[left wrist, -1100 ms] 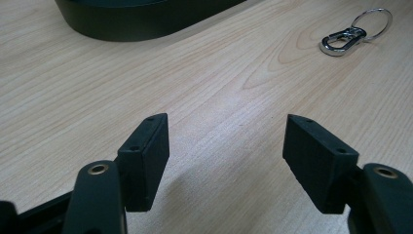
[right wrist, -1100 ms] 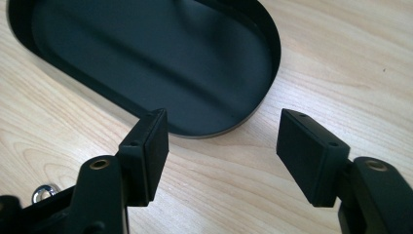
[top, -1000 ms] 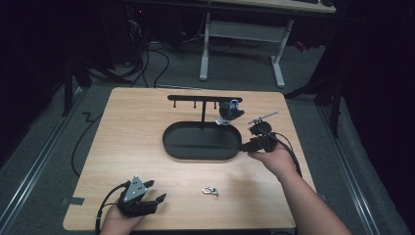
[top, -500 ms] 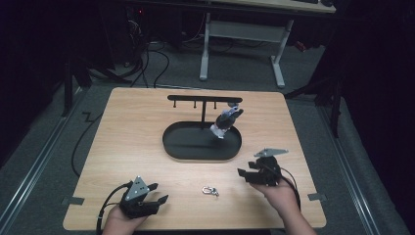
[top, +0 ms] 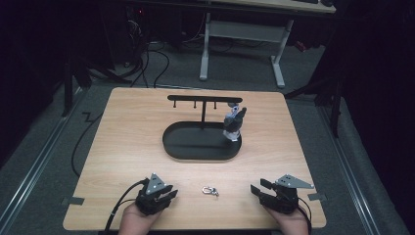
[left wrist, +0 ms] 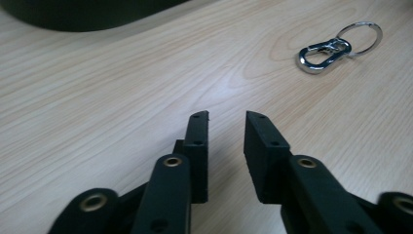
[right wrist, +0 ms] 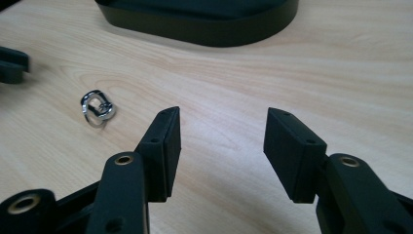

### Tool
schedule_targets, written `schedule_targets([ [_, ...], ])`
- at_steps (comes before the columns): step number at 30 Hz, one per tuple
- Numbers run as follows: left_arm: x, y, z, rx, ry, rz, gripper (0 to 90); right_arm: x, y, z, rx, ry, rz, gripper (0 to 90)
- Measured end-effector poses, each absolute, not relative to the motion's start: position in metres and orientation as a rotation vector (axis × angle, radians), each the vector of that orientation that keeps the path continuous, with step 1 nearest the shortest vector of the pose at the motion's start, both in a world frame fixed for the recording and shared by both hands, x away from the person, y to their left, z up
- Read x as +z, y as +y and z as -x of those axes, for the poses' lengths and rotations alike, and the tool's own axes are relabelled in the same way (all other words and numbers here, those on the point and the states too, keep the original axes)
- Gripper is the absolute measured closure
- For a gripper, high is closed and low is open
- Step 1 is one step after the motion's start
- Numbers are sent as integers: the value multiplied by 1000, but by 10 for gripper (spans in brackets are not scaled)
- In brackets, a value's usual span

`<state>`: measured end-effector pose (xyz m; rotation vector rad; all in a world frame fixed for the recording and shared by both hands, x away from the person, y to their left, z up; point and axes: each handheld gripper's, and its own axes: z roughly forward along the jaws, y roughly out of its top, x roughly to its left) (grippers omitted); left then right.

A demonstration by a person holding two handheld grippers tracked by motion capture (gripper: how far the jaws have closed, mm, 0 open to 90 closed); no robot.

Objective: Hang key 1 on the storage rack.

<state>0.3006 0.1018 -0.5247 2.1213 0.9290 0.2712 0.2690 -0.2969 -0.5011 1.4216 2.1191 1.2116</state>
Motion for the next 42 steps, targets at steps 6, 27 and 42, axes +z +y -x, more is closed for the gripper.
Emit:
schedule_targets([
  [6,-527,50,-312,257,848,-2190,770,-507,-290,-277,1217,2197,-1401,476],
  [27,-526,-25,-312,197,699,-2236,807,-511,-290,-277,1200,2275,-1389,475],
  [42,-526,-54,-304,152,618,-2243,816,-514,-293,-279,1198,2287,-1408,471],
])
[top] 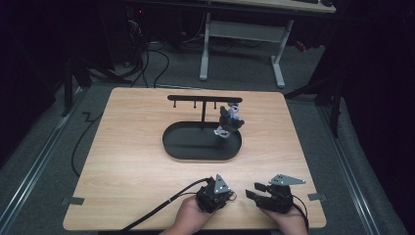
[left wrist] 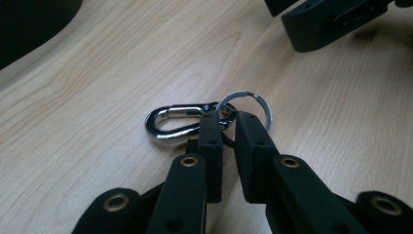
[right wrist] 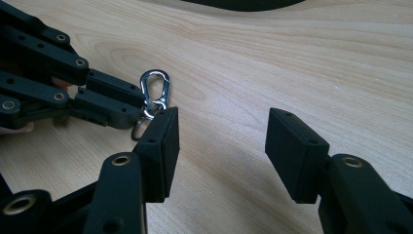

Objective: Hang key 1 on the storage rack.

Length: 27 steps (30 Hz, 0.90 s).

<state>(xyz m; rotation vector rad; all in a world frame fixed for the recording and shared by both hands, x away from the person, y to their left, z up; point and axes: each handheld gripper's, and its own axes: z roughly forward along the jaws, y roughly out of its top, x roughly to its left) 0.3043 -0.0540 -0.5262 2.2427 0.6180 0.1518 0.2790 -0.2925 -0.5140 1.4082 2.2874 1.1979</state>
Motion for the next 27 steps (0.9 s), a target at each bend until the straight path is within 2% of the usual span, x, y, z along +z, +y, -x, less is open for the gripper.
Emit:
schedule_targets([
  [7,-525,-71,-304,144,587,-2236,807,-514,-297,-280,1210,2266,-1436,471],
  [16,-523,-25,-323,227,749,-2183,811,-515,-299,-280,1214,2264,-1440,471],
  [27,-528,-43,-328,210,736,-2195,817,-516,-298,-280,1205,2267,-1449,470],
])
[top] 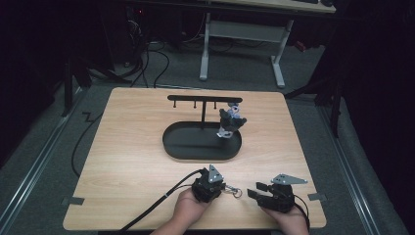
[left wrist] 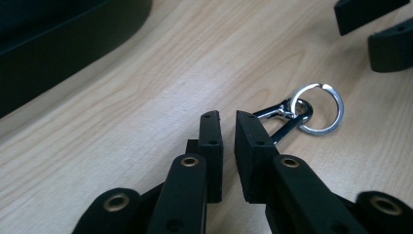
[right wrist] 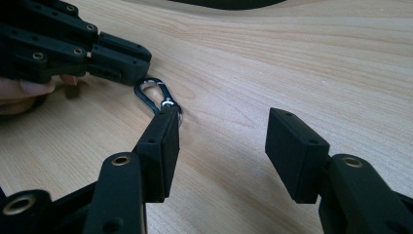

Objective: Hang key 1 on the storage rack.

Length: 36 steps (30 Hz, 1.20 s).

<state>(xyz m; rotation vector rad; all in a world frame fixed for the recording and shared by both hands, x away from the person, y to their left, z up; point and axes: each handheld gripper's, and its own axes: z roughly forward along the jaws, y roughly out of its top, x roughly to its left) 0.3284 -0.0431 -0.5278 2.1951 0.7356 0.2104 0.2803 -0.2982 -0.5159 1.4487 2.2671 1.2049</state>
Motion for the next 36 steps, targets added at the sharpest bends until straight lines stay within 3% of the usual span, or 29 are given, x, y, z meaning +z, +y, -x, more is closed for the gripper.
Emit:
schedule_targets([
  [9,-526,-48,-318,221,686,-2207,782,-516,-301,-281,1209,2259,-1448,469],
  [26,-525,148,-312,464,1000,-2072,595,-516,-305,-281,1194,2240,-1532,482],
  [30,-532,169,-300,388,1062,-1993,589,-510,-300,-271,1185,2206,-1532,483],
  [36,-526,169,-300,419,992,-1989,564,-513,-280,-263,1120,2271,-1500,485],
])
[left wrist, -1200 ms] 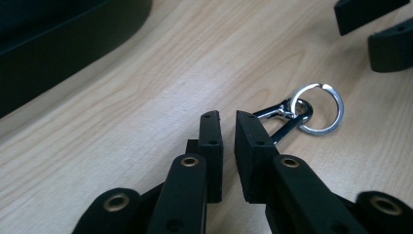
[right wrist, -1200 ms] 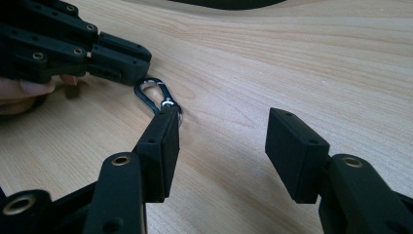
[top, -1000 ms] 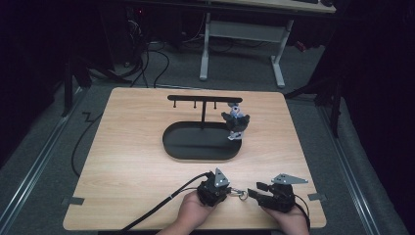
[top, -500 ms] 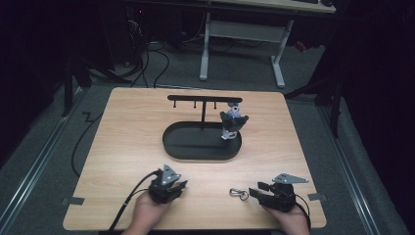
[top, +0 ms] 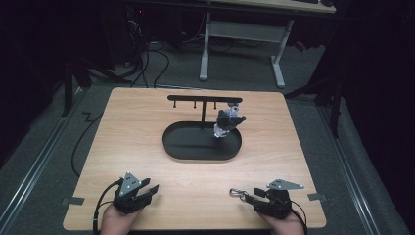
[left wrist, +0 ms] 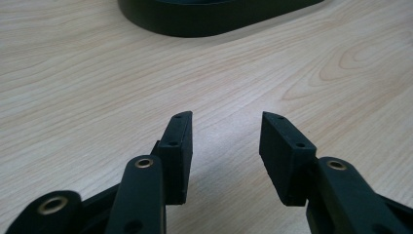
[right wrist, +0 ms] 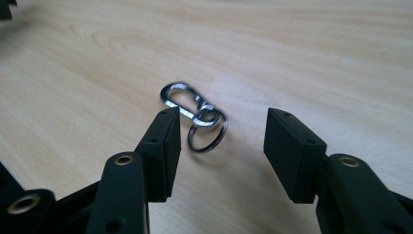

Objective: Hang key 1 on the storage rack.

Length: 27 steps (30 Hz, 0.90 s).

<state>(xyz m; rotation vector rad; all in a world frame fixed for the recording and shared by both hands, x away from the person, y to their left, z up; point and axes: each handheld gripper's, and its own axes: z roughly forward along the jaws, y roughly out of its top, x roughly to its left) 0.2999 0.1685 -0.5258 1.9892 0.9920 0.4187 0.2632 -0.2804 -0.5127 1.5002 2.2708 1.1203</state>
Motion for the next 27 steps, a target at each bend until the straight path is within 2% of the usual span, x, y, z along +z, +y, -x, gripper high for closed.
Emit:
schedule_targets([
  [6,-525,167,-301,428,950,-1995,556,-518,-271,-258,1060,2315,-1474,499],
  [9,-525,168,-301,434,940,-1998,555,-520,-267,-258,1047,2326,-1455,535],
  [17,-526,167,-300,435,933,-2005,555,-520,-263,-261,1019,2351,-1398,683],
  [23,-526,167,-299,438,931,-2006,555,-518,-260,-260,979,2358,-1363,828],
  [27,-526,167,-299,436,930,-2007,555,-516,-260,-260,976,2346,-1354,880],
])
